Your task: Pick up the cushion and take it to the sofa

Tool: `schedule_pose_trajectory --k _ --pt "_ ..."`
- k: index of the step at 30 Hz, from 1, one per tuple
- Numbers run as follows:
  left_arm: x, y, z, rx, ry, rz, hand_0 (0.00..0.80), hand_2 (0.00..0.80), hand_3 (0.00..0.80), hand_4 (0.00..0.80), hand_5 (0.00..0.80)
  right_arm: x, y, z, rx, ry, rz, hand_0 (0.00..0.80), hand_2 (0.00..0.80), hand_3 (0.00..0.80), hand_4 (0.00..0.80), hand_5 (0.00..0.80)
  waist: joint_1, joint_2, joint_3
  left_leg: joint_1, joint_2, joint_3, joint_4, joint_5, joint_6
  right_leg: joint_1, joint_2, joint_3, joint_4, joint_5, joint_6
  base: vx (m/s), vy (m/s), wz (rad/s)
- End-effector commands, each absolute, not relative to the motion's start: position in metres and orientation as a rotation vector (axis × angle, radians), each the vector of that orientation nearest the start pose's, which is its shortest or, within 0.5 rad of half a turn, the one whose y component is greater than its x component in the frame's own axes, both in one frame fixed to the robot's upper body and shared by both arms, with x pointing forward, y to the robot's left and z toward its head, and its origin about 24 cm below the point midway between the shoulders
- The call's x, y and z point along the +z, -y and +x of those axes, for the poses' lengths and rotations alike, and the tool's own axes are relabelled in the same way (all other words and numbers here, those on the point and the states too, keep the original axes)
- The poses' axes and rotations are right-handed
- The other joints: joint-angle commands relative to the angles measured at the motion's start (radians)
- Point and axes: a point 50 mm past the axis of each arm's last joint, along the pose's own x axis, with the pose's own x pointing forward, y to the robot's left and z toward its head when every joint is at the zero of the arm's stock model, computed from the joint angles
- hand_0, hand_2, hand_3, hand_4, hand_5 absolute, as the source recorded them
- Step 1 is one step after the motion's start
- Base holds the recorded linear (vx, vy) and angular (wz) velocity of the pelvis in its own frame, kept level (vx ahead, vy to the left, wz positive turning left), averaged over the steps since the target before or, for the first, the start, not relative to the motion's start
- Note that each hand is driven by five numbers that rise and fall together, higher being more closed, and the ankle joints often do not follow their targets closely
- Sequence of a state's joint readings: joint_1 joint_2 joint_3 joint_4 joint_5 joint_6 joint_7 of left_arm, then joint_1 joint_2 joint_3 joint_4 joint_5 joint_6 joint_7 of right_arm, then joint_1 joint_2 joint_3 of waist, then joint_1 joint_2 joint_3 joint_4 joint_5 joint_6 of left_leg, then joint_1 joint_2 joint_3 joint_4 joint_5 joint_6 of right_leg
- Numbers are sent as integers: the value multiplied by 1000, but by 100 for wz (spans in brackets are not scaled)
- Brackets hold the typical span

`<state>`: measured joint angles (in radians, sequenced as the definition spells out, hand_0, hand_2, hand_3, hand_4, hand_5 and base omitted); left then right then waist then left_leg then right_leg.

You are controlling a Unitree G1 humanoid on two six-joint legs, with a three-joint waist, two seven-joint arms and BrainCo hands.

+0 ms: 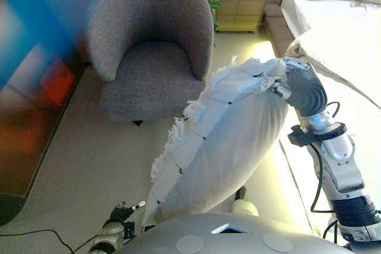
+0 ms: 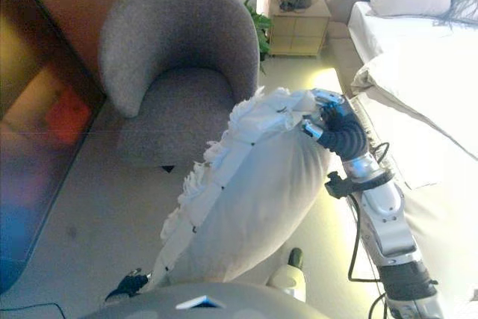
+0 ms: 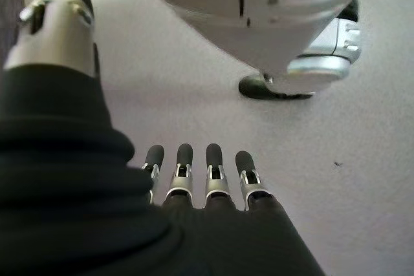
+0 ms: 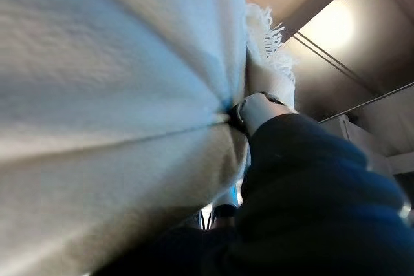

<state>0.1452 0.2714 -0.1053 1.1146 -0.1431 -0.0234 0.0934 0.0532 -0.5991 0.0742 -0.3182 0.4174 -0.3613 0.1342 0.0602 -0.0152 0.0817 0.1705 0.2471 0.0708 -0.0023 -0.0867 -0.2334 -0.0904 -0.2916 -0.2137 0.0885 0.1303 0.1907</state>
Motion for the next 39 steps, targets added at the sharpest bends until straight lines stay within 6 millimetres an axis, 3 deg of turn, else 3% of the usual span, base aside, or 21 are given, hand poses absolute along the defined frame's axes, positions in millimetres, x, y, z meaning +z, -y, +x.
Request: schedule_pose_trajectory --k 1,4,6,8,10,11,12,14,15,16,17,18,19,23,27,30,34,37,39 --pt "-152 -273 76 255 -1221 282 0 0 0 0 0 228 184 205 366 991 -81 800 800 800 800 800 -26 4 -12 -101 -13 -68 -7 69 85 136 -81 30 -44 -70 54 53 -238 3" --pt "-151 -275 76 263 -1230 298 0 0 0 0 0 229 184 207 365 983 -81 800 800 800 800 800 -43 3 -15 -79 13 -60 -18 80 80 129 -40 48 -14 -119 48 41 -259 -9" --pt "-151 -274 76 274 -1233 293 0 0 0 0 0 232 183 209 371 980 -84 800 800 800 800 800 -53 5 -18 -55 50 -39 -38 102 67 127 4 48 1 -153 28 31 -289 -14" --pt "-151 -273 77 273 -1231 292 0 0 0 0 0 233 184 209 374 978 -87 800 800 800 800 800 -55 5 -17 -50 63 -31 -38 108 62 125 18 47 5 -161 19 10 -324 -10" --pt "-151 -268 82 294 -1190 283 0 0 0 0 0 238 182 215 389 968 -118 800 800 800 800 800 -59 -8 6 -63 105 -10 65 115 55 113 76 55 20 -172 -31 -16 -541 -17" --pt "-151 -268 82 299 -1188 279 0 0 0 0 0 238 182 216 391 965 -119 800 800 800 800 800 -60 -8 7 -68 107 -12 74 115 55 113 78 55 20 -172 -33 -43 -436 -30" --pt "-151 -264 86 358 -1163 211 0 0 0 0 0 237 185 216 388 955 -130 800 800 800 800 800 -50 -24 33 -123 100 -25 193 146 62 126 101 50 11 -167 -56 -28 -360 -26" --pt "-151 -263 86 373 -1159 187 0 0 0 0 0 237 186 215 386 950 -135 800 800 800 800 800 -49 -28 38 -143 95 -32 216 149 66 128 104 44 6 -164 -59 -11 -341 -15" --pt "-153 -253 87 318 -1151 188 0 0 0 0 0 234 188 215 372 940 -153 800 800 800 800 800 -23 -47 69 -206 11 -64 346 118 102 145 109 23 -8 -158 -76 30 -338 -10" --pt "-154 -247 88 287 -1150 194 0 0 0 0 0 233 186 216 370 939 -162 800 800 800 800 800 -6 -52 80 -220 -59 -74 360 72 130 149 112 19 -10 -156 -77 26 -337 -16" --pt "-153 -247 88 287 -1149 194 0 0 0 0 0 233 186 216 369 939 -161 800 800 800 800 800 -7 -54 77 -223 -62 -74 357 77 131 145 109 19 -11 -153 -77 117 -200 -35" --pt "-154 -244 86 275 -1149 183 0 0 0 0 0 230 180 217 377 934 -163 800 800 800 800 800 11 -49 86 -234 -117 -49 350 59 149 153 129 12 -4 -160 -83 196 -180 -49" --pt "-154 -246 85 278 -1155 168 0 0 0 0 0 226 177 219 377 924 -166 800 800 800 800 800 18 -39 86 -250 -135 -19 322 74 149 164 152 -1 2 -175 -92 262 -219 -79" --pt "-154 -251 81 296 -1172 150 0 0 0 0 0 213 168 224 371 884 -156 800 800 800 800 800 60 -11 90 -335 -191 -21 199 166 145 215 232 -2 10 -235 -117 291 -65 -12" --pt "-157 -256 66 361 -1219 88 0 0 0 0 0 206 160 223 398 854 -152 800 800 800 800 800 82 1 109 -406 -163 -55 91 277 126 249 302 57 52 -303 -150 414 9 25" --pt "-159 -261 53 384 -1256 58 0 0 0 0 0 203 160 222 408 831 -144 800 800 800 800 800 75 7 121 -411 -119 -58 -21 285 116 257 321 100 119 -362 -158 524 117 -8" --pt "-160 -262 42 399 -1275 28 0 0 0 0 0 195 168 216 417 807 -150 800 800 800 800 800 58 20 124 -455 -55 -15 -85 256 99 272 309 100 225 -450 -149 716 263 -26" --pt "-161 -264 34 426 -1303 21 0 0 0 0 0 197 174 215 401 806 -155 800 800 800 800 800 67 15 124 -492 -29 -45 -85 260 90 293 277 92 298 -516 -137 760 308 -17" --pt "-161 -267 29 464 -1321 -15 0 0 0 0 0 199 175 214 408 812 -160 800 800 800 800 800 77 6 124 -488 -23 -65 -85 261 96 315 246 98 354 -526 -109 1038 477 1"
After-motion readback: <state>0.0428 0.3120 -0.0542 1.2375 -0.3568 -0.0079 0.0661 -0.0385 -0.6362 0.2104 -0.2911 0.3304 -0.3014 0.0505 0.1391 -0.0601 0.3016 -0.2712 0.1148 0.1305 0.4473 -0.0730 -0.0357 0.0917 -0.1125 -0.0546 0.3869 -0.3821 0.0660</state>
